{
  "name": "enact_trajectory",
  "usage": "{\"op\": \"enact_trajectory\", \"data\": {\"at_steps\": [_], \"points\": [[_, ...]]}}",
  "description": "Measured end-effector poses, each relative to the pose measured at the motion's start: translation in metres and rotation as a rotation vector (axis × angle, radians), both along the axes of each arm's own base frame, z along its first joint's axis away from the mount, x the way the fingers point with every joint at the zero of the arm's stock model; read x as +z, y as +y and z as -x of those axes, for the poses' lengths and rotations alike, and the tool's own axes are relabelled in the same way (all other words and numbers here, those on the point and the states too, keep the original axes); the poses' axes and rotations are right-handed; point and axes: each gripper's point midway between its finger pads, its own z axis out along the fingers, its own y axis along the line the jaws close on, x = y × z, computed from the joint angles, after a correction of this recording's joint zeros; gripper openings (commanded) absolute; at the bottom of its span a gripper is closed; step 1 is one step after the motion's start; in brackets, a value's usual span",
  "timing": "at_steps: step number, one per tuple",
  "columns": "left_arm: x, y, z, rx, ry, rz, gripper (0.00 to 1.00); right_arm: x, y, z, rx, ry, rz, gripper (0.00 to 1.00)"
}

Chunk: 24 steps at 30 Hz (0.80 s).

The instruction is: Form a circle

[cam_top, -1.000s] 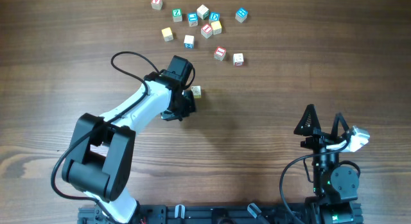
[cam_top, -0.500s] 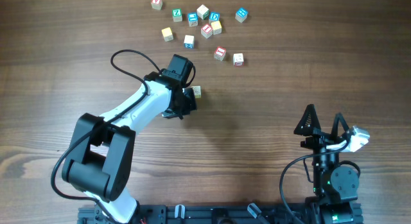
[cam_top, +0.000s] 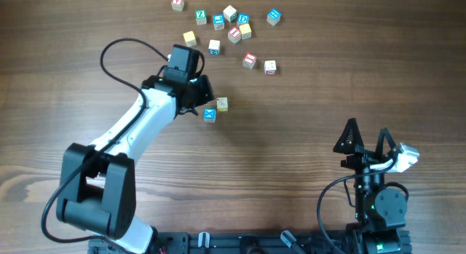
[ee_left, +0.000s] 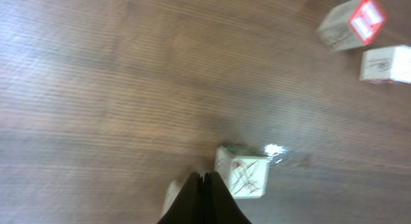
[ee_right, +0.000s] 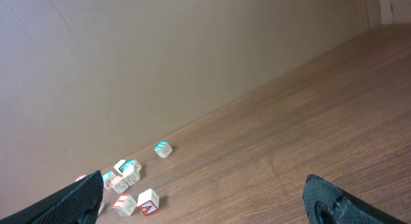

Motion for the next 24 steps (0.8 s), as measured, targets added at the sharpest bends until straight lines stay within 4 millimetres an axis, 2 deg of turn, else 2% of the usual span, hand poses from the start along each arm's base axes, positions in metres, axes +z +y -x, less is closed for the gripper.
{"op": "enact_trajectory", "data": {"at_steps": [3,7,24], "points": [[-0.012,-0.010,0.001,-0.023,0.016,-0.005,0.04,0.000,0.000,0.000,0.000,0.000,0.000,1.00],[-0.033,-0.014,0.006,-0.035,0.063,-0.022,0.04,0.000,0.000,0.000,0.000,0.000,0.000,1.00],[-0.038,-0.010,0.018,-0.037,0.117,-0.040,0.04,0.000,0.000,0.000,0.000,0.000,0.000,1.00]]}}
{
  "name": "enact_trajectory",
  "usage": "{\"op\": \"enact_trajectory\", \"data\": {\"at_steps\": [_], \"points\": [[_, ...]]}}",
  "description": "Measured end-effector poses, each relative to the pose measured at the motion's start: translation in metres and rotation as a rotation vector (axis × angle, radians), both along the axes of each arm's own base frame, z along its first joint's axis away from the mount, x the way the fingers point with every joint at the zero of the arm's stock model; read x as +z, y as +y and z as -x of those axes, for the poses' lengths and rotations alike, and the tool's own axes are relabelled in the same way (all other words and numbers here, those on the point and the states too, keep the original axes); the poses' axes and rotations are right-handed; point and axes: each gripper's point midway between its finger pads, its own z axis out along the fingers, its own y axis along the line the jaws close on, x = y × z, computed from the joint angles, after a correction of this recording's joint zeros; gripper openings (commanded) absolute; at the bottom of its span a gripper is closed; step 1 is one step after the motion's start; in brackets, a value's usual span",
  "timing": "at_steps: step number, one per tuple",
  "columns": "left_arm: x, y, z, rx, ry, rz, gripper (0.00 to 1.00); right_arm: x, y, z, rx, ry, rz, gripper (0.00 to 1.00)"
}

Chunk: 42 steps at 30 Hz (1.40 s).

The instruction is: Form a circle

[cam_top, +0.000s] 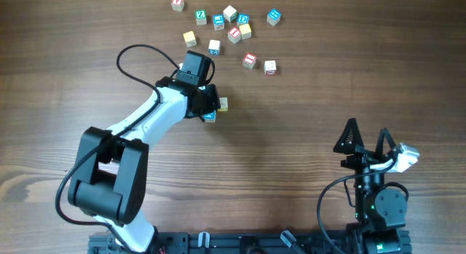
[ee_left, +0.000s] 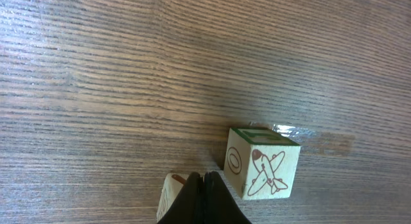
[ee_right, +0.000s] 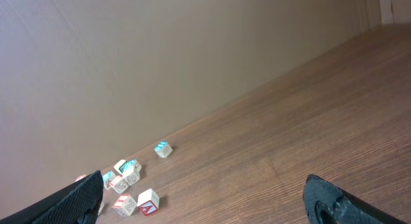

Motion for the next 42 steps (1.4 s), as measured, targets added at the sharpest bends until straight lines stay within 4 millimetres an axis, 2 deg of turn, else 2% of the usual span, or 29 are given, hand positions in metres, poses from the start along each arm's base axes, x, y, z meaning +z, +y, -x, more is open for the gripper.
{"op": "enact_trajectory", "data": {"at_steps": [21,28,33,36,38,42], "points": [[-0.001,-0.003,0.004,-0.008,0.017,0.016,0.04,0.000,0.000,0.000,0.000,0.000,0.000,1.00],[0.005,-0.007,-0.011,-0.006,-0.044,0.038,0.04,0.000,0.000,0.000,0.000,0.000,0.000,1.00],[0.005,0.011,-0.004,0.031,0.001,0.024,0.04,0.000,0.000,0.000,0.000,0.000,0.000,1.00],[0.009,0.031,0.004,0.079,0.040,0.002,0.04,0.000,0.000,0.000,0.000,0.000,0.000,1.00],[0.009,0.045,0.015,0.105,0.090,-0.016,0.04,0.000,0.000,0.000,0.000,0.000,0.000,1.00],[0.004,0.049,0.036,0.104,0.179,-0.034,0.04,0.000,0.000,0.000,0.000,0.000,0.000,1.00]]}}
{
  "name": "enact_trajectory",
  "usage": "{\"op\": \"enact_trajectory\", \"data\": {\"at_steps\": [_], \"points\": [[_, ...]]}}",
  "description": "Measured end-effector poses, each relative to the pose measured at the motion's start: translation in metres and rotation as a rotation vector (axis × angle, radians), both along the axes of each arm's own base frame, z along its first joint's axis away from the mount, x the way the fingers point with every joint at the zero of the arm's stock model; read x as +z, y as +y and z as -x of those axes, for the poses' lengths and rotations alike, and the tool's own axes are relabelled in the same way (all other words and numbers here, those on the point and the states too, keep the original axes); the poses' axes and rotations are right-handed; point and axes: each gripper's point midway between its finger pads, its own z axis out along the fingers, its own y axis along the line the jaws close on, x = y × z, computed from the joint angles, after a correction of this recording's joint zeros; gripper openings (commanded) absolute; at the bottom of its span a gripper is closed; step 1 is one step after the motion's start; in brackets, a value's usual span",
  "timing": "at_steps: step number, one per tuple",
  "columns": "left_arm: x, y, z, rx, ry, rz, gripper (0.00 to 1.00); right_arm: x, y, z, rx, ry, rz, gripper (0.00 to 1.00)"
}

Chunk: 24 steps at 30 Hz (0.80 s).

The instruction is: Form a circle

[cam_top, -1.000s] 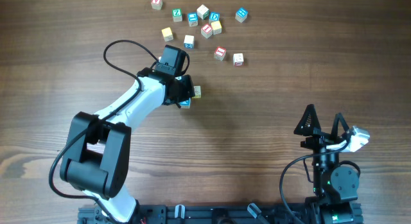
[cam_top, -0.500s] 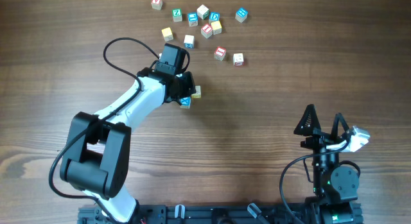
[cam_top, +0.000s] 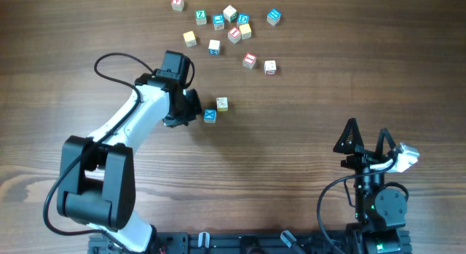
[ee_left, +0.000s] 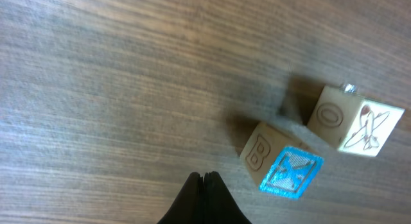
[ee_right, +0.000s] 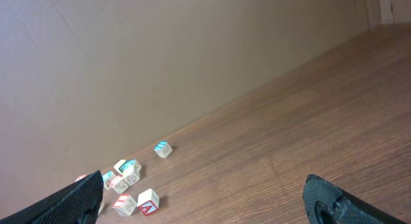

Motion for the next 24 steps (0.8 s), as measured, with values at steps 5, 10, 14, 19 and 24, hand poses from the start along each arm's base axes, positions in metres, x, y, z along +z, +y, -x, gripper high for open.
{"op": "enact_trajectory", "data": {"at_steps": [5,10,14,19,24], "points": [[-0.016,-0.009,0.019,-0.021,0.040,0.003,0.07,0.000,0.000,0.000,0.000,0.000,0.000,1.00],[-0.024,-0.023,0.026,-0.063,0.032,0.012,0.07,0.000,0.000,0.000,0.000,0.000,0.000,1.00],[-0.023,-0.027,0.020,-0.070,0.000,0.019,0.07,0.000,0.000,0.000,0.000,0.000,0.000,1.00],[-0.023,-0.024,0.017,-0.063,-0.011,0.001,0.07,0.000,0.000,0.000,0.000,0.000,0.000,1.00],[-0.023,-0.024,0.017,-0.062,-0.011,0.000,0.05,0.000,0.000,0.000,0.000,0.000,0.000,1.00]]}}
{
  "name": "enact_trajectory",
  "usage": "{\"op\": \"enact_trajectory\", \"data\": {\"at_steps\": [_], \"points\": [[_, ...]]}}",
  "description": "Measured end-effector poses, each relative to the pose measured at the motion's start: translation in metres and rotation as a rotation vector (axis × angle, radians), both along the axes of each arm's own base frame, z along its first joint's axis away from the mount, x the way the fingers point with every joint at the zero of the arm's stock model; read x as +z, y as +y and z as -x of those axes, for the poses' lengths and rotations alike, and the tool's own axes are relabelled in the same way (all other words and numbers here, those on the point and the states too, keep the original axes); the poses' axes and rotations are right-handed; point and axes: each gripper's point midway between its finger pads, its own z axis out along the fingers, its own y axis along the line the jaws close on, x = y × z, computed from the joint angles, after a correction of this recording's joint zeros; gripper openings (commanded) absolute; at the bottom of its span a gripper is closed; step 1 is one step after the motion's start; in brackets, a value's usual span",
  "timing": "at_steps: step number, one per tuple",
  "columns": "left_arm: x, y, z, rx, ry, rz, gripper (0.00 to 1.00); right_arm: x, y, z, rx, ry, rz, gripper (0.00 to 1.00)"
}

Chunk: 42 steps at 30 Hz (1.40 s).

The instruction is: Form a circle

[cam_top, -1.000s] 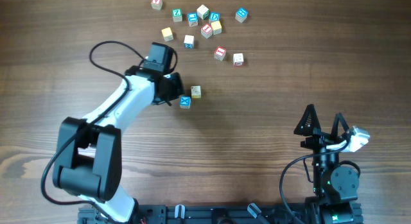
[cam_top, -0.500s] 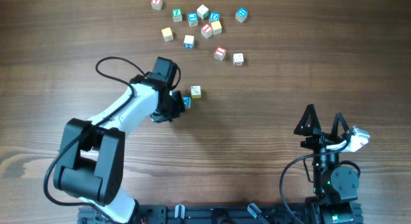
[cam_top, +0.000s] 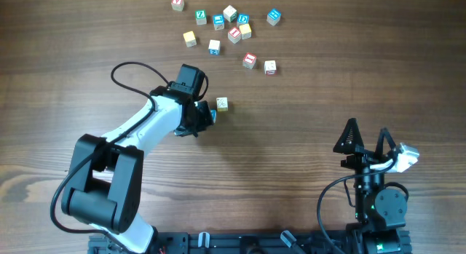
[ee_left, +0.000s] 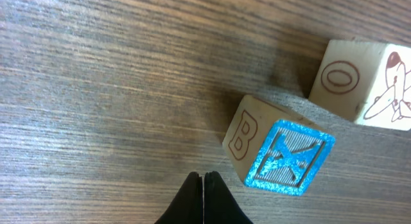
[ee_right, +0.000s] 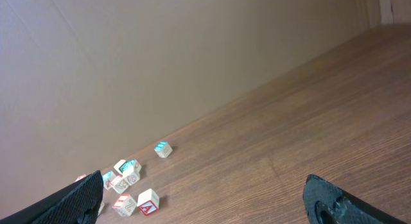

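Note:
Two wooden letter blocks lie together mid-table: one with a blue X top and a B side [ee_left: 279, 153], and one with an O and a plane drawing [ee_left: 366, 83], [cam_top: 222, 103]. My left gripper [ee_left: 203, 185], [cam_top: 204, 116] is shut and holds nothing. Its tips are low over the wood, just left of the blue X block; whether they touch it I cannot tell. My right gripper [ee_right: 205, 208], [cam_top: 368, 145] stands open and holds nothing at the near right, far from every block.
Several more letter blocks lie scattered at the far edge [cam_top: 226, 25], with a red-topped one [cam_top: 250, 60] and a white one [cam_top: 270, 66] a little nearer. The left arm's black cable [cam_top: 127, 68] loops over the table.
My left gripper, still shut, has come in from the left and now sits closer to the blue X block, which looms larger in the left wrist view. The right arm has not moved.
My shut left gripper was first beside the plane block and the blue X block. Then its tips were down between the two. Then it stood back to the left of the blue X block, and now it is close against that block's left side.

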Motion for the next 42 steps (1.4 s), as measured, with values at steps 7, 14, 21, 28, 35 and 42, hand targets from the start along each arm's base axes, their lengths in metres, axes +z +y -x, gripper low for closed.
{"op": "enact_trajectory", "data": {"at_steps": [7,14,21,28,35,42], "points": [[0.001,-0.003,-0.002,-0.002,-0.009,0.014,0.05,0.000,0.000,0.000,0.000,0.000,0.000,1.00],[0.002,-0.005,-0.009,-0.002,-0.038,0.024,0.05,0.000,0.000,0.000,0.000,0.000,0.000,1.00],[0.003,-0.005,-0.011,-0.001,-0.045,0.022,0.05,0.000,0.000,0.000,0.000,0.000,0.000,1.00],[0.004,-0.006,-0.016,-0.001,-0.066,0.029,0.05,0.000,0.000,0.000,0.000,0.000,0.000,1.00],[0.003,-0.002,-0.013,0.007,-0.057,0.005,0.35,0.000,0.000,0.000,0.000,0.000,0.000,1.00],[0.023,0.008,-0.003,-0.065,0.026,-0.067,0.48,0.000,0.000,0.000,0.000,0.000,0.000,1.00]]}}
